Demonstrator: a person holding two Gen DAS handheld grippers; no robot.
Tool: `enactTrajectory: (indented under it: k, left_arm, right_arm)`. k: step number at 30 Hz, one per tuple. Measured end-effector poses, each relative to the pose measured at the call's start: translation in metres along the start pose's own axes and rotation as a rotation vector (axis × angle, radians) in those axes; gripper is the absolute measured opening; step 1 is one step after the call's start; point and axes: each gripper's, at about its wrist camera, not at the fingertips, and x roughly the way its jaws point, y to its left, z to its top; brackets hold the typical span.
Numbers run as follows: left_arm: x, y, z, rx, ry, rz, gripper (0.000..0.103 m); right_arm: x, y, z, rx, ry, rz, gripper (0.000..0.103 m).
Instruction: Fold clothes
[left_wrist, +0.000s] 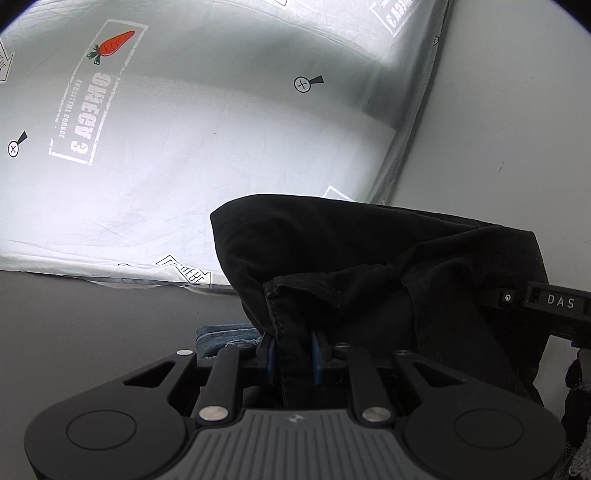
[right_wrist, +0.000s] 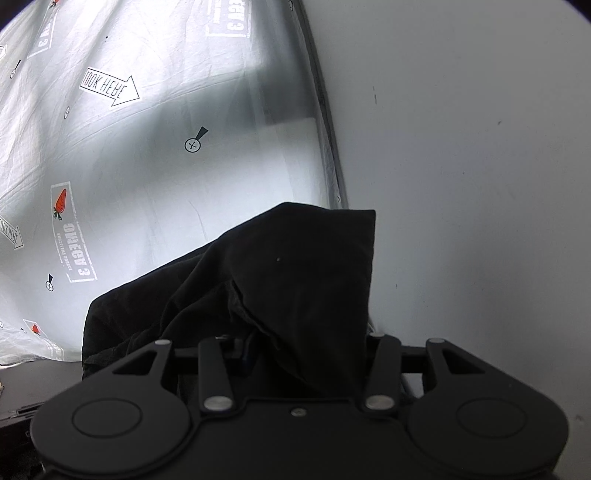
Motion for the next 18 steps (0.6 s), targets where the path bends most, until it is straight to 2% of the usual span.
enactTrajectory:
  k: [2,5,7,8,10,11,12,14,15,17,18]
  left_arm:
    - [0.031,0.004,0.002,-0.005,0.021,0.026,0.020]
    - [0.085,0.014,-0.004,-0.008,0.098,0.086,0.023]
    - [0.109,0.020,-0.014,0.000,0.139,0.125,0.027]
    - [0.121,0.023,-0.019,0.004,0.160,0.145,0.029]
    - [0.134,0.026,-0.024,0.025,0.178,0.166,0.036]
    - [0.134,0.025,-0.024,0.043,0.174,0.166,0.036]
    - [0.132,0.026,-0.021,0.034,0.170,0.167,0.038]
    - [0.128,0.028,-0.015,0.015,0.163,0.167,0.041]
    - [0.127,0.029,-0.012,0.005,0.159,0.168,0.042]
    - [0.125,0.030,-0.007,0.006,0.136,0.173,0.048]
    - [0.126,0.029,-0.006,0.017,0.115,0.178,0.061]
  right_arm:
    - [0.037,-0.006,0.000,-0.024,0.021,-0.012,0.052]
    - [0.104,-0.001,-0.007,-0.146,0.086,-0.106,0.064]
    - [0.142,0.009,-0.014,-0.250,0.131,-0.173,0.064]
    - [0.150,0.016,-0.018,-0.317,0.097,-0.211,0.064]
    - [0.150,0.033,-0.023,-0.479,-0.045,-0.257,0.077]
    - [0.149,0.040,-0.024,-0.545,-0.114,-0.268,0.090]
    - [0.150,0.046,-0.024,-0.586,-0.158,-0.269,0.091]
    - [0.159,0.050,-0.023,-0.597,-0.186,-0.242,0.088]
    - [0.165,0.048,-0.025,-0.561,-0.174,-0.215,0.081]
    - [0.188,0.036,-0.031,-0.408,-0.092,-0.106,0.077]
    - [0.205,0.026,-0.041,-0.324,-0.029,-0.061,0.077]
